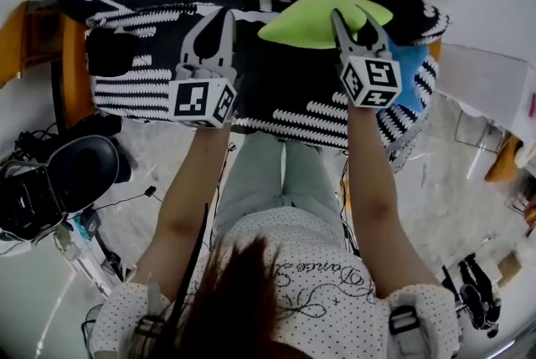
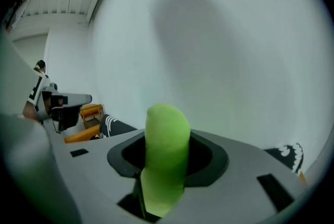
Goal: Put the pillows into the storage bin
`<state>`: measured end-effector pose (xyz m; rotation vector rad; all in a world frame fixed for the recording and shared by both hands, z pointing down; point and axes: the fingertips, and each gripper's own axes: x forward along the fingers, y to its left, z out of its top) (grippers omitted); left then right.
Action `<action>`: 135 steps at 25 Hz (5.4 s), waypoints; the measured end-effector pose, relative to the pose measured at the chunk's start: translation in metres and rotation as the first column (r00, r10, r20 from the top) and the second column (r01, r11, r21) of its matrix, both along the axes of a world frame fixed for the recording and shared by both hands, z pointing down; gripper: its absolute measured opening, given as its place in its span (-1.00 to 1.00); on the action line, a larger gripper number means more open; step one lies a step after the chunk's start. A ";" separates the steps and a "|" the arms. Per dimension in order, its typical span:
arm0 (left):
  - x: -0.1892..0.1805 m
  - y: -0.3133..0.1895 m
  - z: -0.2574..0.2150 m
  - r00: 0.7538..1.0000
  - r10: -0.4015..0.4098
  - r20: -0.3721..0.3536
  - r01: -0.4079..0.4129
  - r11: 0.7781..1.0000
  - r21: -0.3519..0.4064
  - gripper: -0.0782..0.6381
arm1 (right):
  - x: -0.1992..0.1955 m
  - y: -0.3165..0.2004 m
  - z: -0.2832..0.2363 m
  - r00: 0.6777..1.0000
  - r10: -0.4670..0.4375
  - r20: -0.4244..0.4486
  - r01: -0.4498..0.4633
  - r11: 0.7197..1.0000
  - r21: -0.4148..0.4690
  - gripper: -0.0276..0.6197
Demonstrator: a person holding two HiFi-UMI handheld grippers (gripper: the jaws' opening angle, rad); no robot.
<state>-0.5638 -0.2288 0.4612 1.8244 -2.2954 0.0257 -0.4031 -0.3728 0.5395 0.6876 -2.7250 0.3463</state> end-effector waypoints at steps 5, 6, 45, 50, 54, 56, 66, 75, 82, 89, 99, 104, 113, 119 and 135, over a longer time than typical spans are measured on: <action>0.010 0.022 -0.038 1.000 0.006 0.021 -0.007 0.999 0.031 -0.77 | 0.012 0.017 -0.092 0.996 0.004 0.088 -0.010 0.997 0.076 -0.36; 0.012 0.026 -0.046 0.999 0.014 0.029 -0.015 0.999 0.037 -0.77 | 0.017 0.019 -0.110 0.994 0.009 0.105 -0.019 0.996 0.089 -0.36; 0.380 0.049 -0.157 0.738 0.656 0.155 -0.674 0.712 0.196 -0.77 | 0.495 0.236 -0.272 0.656 0.712 0.251 -0.755 0.608 0.246 -0.39; 0.492 0.083 -0.155 0.649 0.749 0.137 -0.758 0.620 0.203 -0.77 | 0.601 0.304 -0.271 0.559 0.796 0.232 -0.825 0.504 0.256 -0.39; 0.573 0.110 -0.154 0.570 0.812 0.127 -0.816 0.542 0.202 -0.77 | 0.672 0.354 -0.269 0.479 0.848 0.228 -0.871 0.424 0.249 -0.40; 0.610 0.122 -0.154 0.526 0.842 0.124 -0.844 0.499 0.196 -0.77 | 0.703 0.374 -0.265 0.434 0.872 0.226 -0.892 0.382 0.240 -0.40; 0.771 0.090 -0.130 0.309 0.946 0.102 -0.942 0.289 0.171 -0.77 | 0.826 0.404 -0.231 0.209 0.958 0.196 -0.967 0.173 0.185 -0.40; 0.910 0.012 -0.117 0.119 0.989 0.092 -0.983 0.104 0.153 -0.77 | 0.926 0.360 -0.218 0.023 0.981 0.191 -0.985 -0.010 0.171 -0.40; 0.973 -0.005 -0.067 0.050 0.998 0.043 -0.995 0.046 0.090 -0.77 | 0.960 0.350 -0.147 -0.038 0.994 0.104 -0.997 -0.045 0.063 -0.40; 1.009 0.004 0.010 0.084 0.996 -0.003 -0.996 0.084 0.008 -0.77 | 0.992 0.351 -0.049 -0.017 0.998 0.062 -0.996 -0.011 -0.084 -0.40; 1.028 0.020 0.158 0.170 0.981 -0.089 -0.983 0.164 -0.078 -0.77 | 1.015 0.354 0.137 0.071 0.998 0.002 -0.971 0.069 -0.227 -0.39; 1.035 0.027 0.251 0.168 0.981 -0.100 -0.981 0.157 -0.116 -0.77 | 1.021 0.360 0.256 0.097 0.995 -0.021 -0.965 0.089 -0.249 -0.38; 1.023 0.041 0.378 0.171 0.971 -0.169 -0.968 0.133 -0.211 -0.77 | 1.008 0.362 0.427 0.113 0.989 -0.101 -0.958 0.081 -0.276 -0.36; 1.024 0.046 0.420 0.151 0.967 -0.204 -0.961 0.095 -0.261 -0.77 | 0.969 0.388 0.512 0.190 0.949 -0.251 -0.919 0.083 -0.385 -0.30; 1.017 0.065 0.409 0.119 0.970 -0.211 -0.969 0.067 -0.239 -0.77 | 0.876 0.495 0.511 0.233 0.878 -0.419 -0.863 -0.012 -0.504 -0.06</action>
